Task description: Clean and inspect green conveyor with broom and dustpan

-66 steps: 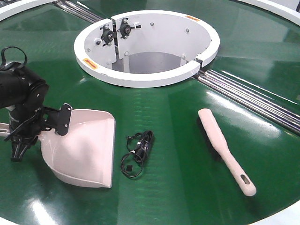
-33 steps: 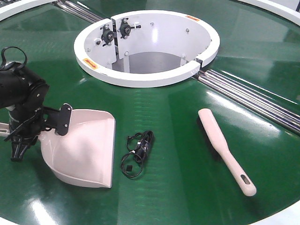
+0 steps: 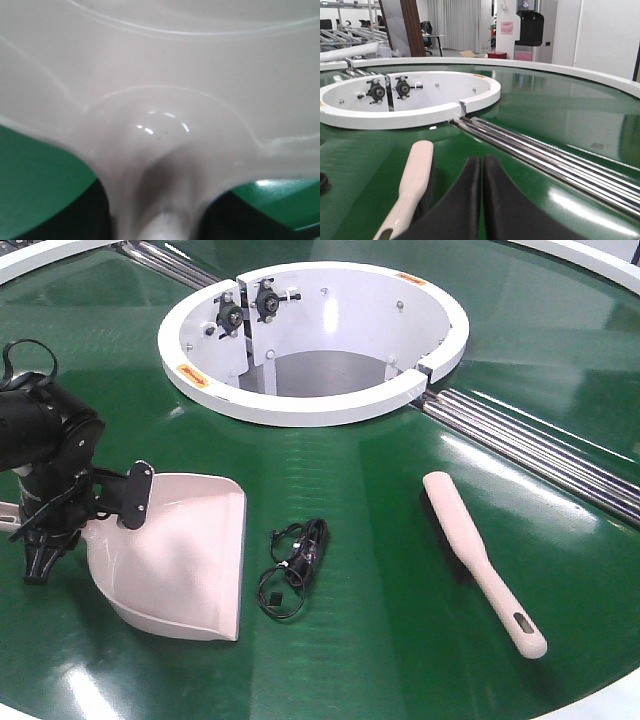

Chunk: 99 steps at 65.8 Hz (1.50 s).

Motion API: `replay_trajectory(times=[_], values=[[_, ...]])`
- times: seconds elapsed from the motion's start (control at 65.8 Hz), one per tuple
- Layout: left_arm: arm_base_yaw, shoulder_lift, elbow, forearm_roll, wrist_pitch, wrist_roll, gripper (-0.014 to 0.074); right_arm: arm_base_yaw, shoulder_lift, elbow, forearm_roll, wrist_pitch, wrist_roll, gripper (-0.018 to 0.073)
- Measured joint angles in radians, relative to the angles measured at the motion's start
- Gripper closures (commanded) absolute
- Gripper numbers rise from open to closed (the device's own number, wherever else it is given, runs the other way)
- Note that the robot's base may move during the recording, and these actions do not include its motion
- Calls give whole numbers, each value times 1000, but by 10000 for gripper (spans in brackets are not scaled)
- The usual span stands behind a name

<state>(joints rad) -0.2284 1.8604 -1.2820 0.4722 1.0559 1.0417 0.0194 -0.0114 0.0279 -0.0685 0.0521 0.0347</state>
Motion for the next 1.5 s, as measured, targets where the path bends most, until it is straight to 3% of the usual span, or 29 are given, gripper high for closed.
replay_trajectory(times=[0.167, 0.319, 0.608, 0.896, 1.154, 1.337, 1.504], values=[[0, 0, 0, 0, 0, 0, 603, 0, 0, -9, 0, -14, 19, 568], [0, 0, 0, 0, 0, 0, 603, 0, 62, -154, 1, 66, 33, 568], [0, 0, 0, 0, 0, 0, 603, 0, 396, -481, 46, 352, 38, 568], [0, 0, 0, 0, 0, 0, 603, 0, 551, -536, 51, 400, 38, 549], [0, 0, 0, 0, 0, 0, 603, 10, 723, -657, 59, 595, 33, 337], [0, 0, 0, 0, 0, 0, 603, 117, 853, -768, 54, 682, 17, 141], [0, 0, 0, 0, 0, 0, 603, 211, 1015, -865, 46, 771, 40, 26]])
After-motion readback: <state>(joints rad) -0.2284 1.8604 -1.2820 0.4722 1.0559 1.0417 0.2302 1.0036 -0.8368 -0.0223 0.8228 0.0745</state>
